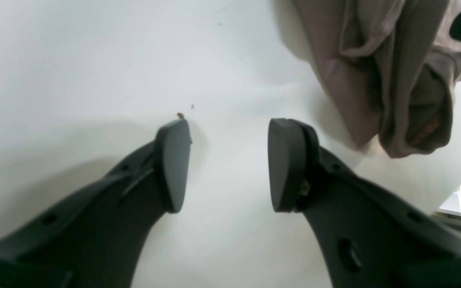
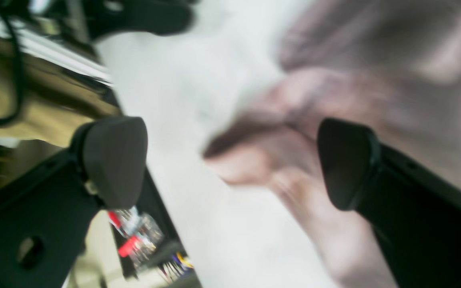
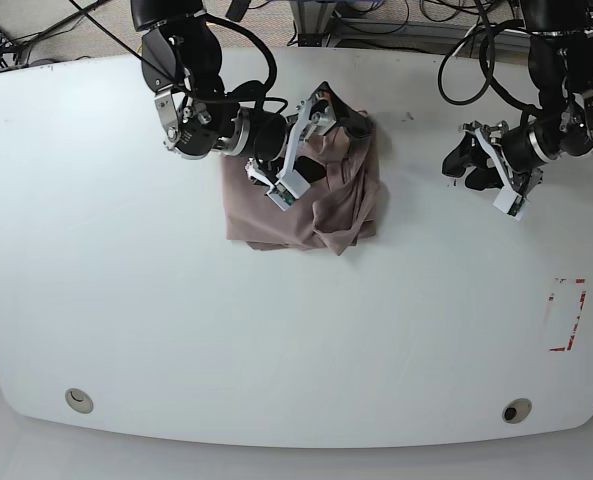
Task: Fold the T-shirt properly
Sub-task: 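Press and tuck the folded bundle edges with the right gripper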
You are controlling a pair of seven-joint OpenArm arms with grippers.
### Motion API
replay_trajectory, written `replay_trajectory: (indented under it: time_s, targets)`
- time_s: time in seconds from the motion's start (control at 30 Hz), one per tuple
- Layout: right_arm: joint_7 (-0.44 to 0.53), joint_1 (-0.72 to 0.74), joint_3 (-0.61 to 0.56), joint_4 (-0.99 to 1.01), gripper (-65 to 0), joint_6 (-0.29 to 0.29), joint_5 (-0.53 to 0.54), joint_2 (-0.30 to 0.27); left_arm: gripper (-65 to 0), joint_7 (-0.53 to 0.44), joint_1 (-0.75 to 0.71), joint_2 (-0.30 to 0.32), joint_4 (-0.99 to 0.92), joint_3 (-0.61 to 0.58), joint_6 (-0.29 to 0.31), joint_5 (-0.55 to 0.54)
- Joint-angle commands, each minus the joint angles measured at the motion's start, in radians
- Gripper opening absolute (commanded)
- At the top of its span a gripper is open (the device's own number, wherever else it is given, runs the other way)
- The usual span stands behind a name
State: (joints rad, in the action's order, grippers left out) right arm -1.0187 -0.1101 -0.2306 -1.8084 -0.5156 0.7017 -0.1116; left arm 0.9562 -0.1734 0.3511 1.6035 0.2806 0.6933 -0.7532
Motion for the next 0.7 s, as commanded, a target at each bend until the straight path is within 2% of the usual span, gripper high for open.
replay_trajectory:
  time_s: [0.0,0.17,0.37,0.67]
  targets:
    - [0.028,0.033,0.020,-0.038,0.0,-0.005,0.026,0.011,-35.7,-0.016,0.022,0.013,0.019,-0.001,0.005,-0.018]
    - [0.027,0.028,0.075,-0.038,0.0,-0.005,0.029,0.005,-35.7,-0.016,0.022,0.012,0.018,-0.001,0.005,-0.018]
    - [0.027,0.072,0.073,0.039,0.0,-0.002,0.025,0.019,-35.7,-0.016,0.027,0.013,0.019,-0.001,0.005,-0.016]
    - [0.028,0.278,0.032,0.252,0.0,-0.004,0.023,0.140,-35.7,-0.016,0.021,0.015,0.019,0.003,0.005,-0.016]
